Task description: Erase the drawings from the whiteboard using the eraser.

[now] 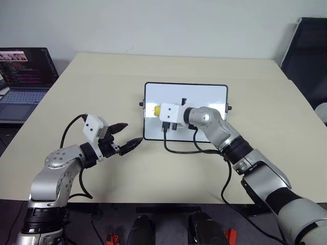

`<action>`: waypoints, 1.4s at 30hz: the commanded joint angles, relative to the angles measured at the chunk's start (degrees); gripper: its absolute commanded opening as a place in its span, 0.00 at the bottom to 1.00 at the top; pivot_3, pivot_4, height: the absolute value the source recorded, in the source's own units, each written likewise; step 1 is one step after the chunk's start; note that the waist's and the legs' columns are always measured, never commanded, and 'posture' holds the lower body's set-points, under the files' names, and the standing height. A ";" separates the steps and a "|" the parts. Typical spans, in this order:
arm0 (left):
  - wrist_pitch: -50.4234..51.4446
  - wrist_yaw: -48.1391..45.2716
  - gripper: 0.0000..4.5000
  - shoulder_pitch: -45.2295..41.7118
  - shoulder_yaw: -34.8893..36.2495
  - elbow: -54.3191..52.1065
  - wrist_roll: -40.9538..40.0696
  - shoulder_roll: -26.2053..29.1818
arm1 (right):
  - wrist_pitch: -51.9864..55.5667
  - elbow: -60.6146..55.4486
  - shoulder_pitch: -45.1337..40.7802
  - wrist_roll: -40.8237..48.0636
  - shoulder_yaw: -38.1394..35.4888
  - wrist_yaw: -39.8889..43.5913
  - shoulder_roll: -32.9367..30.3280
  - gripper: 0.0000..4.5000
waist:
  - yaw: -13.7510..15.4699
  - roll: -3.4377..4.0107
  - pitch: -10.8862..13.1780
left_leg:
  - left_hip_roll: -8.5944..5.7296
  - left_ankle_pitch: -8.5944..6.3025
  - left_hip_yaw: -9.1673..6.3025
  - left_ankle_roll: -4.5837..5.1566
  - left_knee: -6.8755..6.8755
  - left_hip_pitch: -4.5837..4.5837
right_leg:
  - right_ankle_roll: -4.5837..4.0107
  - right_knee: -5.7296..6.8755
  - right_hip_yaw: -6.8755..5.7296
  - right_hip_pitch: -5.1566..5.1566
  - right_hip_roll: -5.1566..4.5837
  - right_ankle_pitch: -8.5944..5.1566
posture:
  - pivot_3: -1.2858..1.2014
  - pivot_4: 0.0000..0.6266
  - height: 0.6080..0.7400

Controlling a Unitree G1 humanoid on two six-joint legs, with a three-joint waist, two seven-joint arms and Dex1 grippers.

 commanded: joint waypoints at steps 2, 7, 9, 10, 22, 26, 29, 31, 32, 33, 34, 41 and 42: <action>-0.53 -0.29 1.00 -0.83 0.03 -1.93 -0.56 0.02 | 2.14 0.58 0.82 -0.53 -1.37 3.10 -3.03 0.25 | 0.02 -0.03 -0.02 | -0.02 0.01 0.01 0.01 0.03 0.01 | 0.00 -0.05 0.01 0.07 -0.03 0.00 | 0.52 0.24 1.00; -0.58 -0.40 1.00 -1.39 -0.36 -1.54 -0.48 -0.15 | 2.87 -5.23 5.25 -0.69 2.48 15.40 -5.71 0.25 | -0.06 -0.04 -0.03 | 0.02 0.01 0.01 0.02 0.00 0.04 | 0.05 -0.04 0.01 0.09 0.01 -0.07 | 0.52 0.24 1.00; -0.59 -0.43 1.00 -1.54 -0.42 -1.40 -0.47 -0.16 | 3.43 -7.63 6.52 -1.04 3.39 18.73 -6.76 0.25 | -0.07 -0.03 -0.03 | 0.02 0.01 0.01 0.02 -0.01 0.04 | 0.09 -0.05 0.01 0.12 0.01 -0.11 | 0.52 0.24 1.00; -0.60 -0.49 1.00 -1.63 -0.48 -1.36 -0.48 -0.16 | 2.84 -8.09 6.54 -1.96 3.74 18.85 -7.28 0.25 | -0.10 -0.03 -0.03 | 0.02 0.01 0.02 0.02 -0.01 0.06 | 0.10 -0.05 0.02 0.13 0.01 -0.11 | 0.52 0.24 1.00; -0.72 -0.75 1.00 -2.24 -0.92 -0.86 -0.50 -0.11 | -1.95 -0.75 1.39 -6.29 2.28 7.06 -7.34 0.25 | -0.16 -0.03 -0.03 | -0.06 0.01 0.07 0.02 0.03 0.20 | -0.06 -0.15 0.09 -0.01 -0.09 0.00 | 0.52 0.24 1.00; -0.70 -0.81 1.00 -2.35 -0.94 -0.87 -0.44 -0.13 | -3.59 -4.62 4.83 -6.43 5.33 15.40 -9.15 0.25 | -0.14 -0.07 -0.09 | -0.03 0.03 0.09 0.05 0.02 0.26 | -0.04 -0.05 0.07 0.22 -0.07 0.01 | 0.52 0.24 1.00; -0.64 -0.94 1.00 -2.43 -0.93 -0.87 -0.50 -0.09 | -4.04 -6.53 5.67 -7.12 5.27 16.08 -9.46 0.25 | -0.18 -0.06 -0.10 | 0.03 0.03 0.07 0.05 -0.05 0.28 | 0.02 -0.06 0.06 0.24 0.00 -0.05 | 0.52 0.24 1.00; -0.60 -1.07 1.00 -2.45 -0.95 -0.88 -0.55 -0.06 | -4.06 -5.92 4.50 -7.83 3.73 11.86 -8.59 0.25 | -0.19 -0.06 -0.10 | 0.03 0.03 0.08 0.05 -0.05 0.28 | 0.03 -0.06 0.07 0.22 0.00 -0.06 | 0.52 0.24 1.00; -0.57 -1.13 1.00 -2.49 -0.96 -0.88 -0.56 -0.05 | -4.17 -5.70 4.09 -7.81 3.17 10.57 -8.28 0.25 | -0.22 -0.06 -0.09 | 0.03 0.03 0.09 0.05 -0.05 0.28 | 0.02 -0.05 0.08 0.22 0.00 -0.05 | 0.52 0.24 1.00; -0.55 -1.19 1.00 -2.54 -0.97 -0.85 -0.56 -0.05 | -4.36 -5.53 3.79 -7.94 2.73 9.00 -8.05 0.24 | -0.26 -0.06 -0.09 | 0.02 0.03 0.09 0.05 -0.04 0.28 | 0.01 -0.05 0.08 0.21 0.00 -0.05 | 0.52 0.24 1.00; -0.51 -1.21 1.00 -2.72 -1.02 -0.78 -0.56 -0.07 | -4.22 -5.41 3.68 -7.83 1.87 6.82 -7.63 0.24 | -0.30 -0.06 -0.09 | 0.02 0.03 0.08 0.05 -0.04 0.28 | -0.01 -0.05 0.09 0.20 -0.01 -0.03 | 0.52 0.24 1.00; -0.15 -2.08 1.00 -5.89 -2.51 -0.71 -0.91 -0.49 | 0.54 -13.45 8.31 -2.85 -5.80 0.01 -6.19 0.24 | 0.03 -0.08 -0.03 | -0.05 0.03 0.08 0.04 -0.02 0.23 | -0.04 -0.11 0.09 0.07 -0.08 -0.01 | 0.52 0.24 1.00; -0.13 -2.35 1.00 -6.81 -3.01 -0.63 -0.90 -0.62 | 2.63 -16.47 10.03 -1.41 -7.53 0.26 -5.77 0.24 | 0.14 -0.09 -0.04 | -0.06 0.03 0.10 0.04 -0.01 0.22 | -0.04 -0.12 0.11 0.07 -0.09 -0.01 | 0.52 0.24 1.00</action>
